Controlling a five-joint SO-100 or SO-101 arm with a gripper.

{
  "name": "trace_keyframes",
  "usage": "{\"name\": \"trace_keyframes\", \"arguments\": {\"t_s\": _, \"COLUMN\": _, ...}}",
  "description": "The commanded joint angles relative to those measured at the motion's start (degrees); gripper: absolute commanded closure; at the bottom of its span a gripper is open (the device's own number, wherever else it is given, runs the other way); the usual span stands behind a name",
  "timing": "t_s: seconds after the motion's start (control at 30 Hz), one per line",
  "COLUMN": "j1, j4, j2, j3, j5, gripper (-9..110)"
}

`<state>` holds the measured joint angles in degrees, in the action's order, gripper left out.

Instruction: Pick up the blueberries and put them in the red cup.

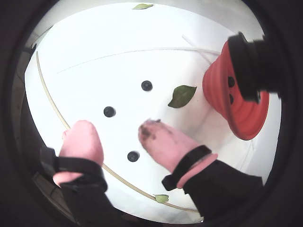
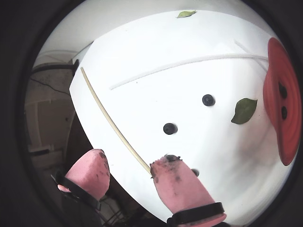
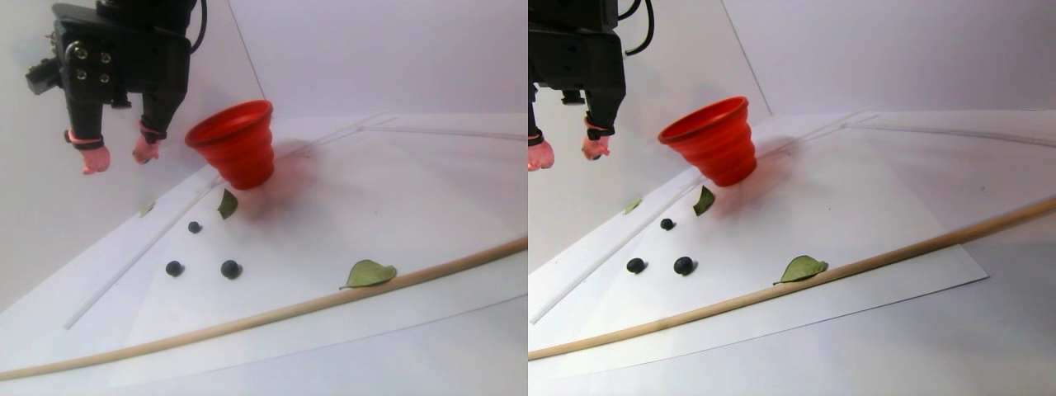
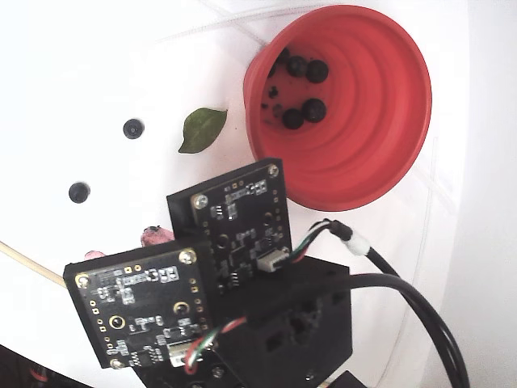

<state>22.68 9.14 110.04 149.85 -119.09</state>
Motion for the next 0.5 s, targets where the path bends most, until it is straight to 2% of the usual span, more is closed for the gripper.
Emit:
{"name": "trace_keyframes", "arguments": {"t_s": 0.0, "j1": 2.02, "j4": 3.96, "j2": -2.9, "j3": -0.7, "j5": -0.7, "gripper": 85}}
{"name": "trace_keyframes", "arguments": {"t_s": 0.47, "j1": -1.76, "j4": 13.1, "j2": -17.05, "j3": -5.36, "j5": -3.69, "gripper": 85}}
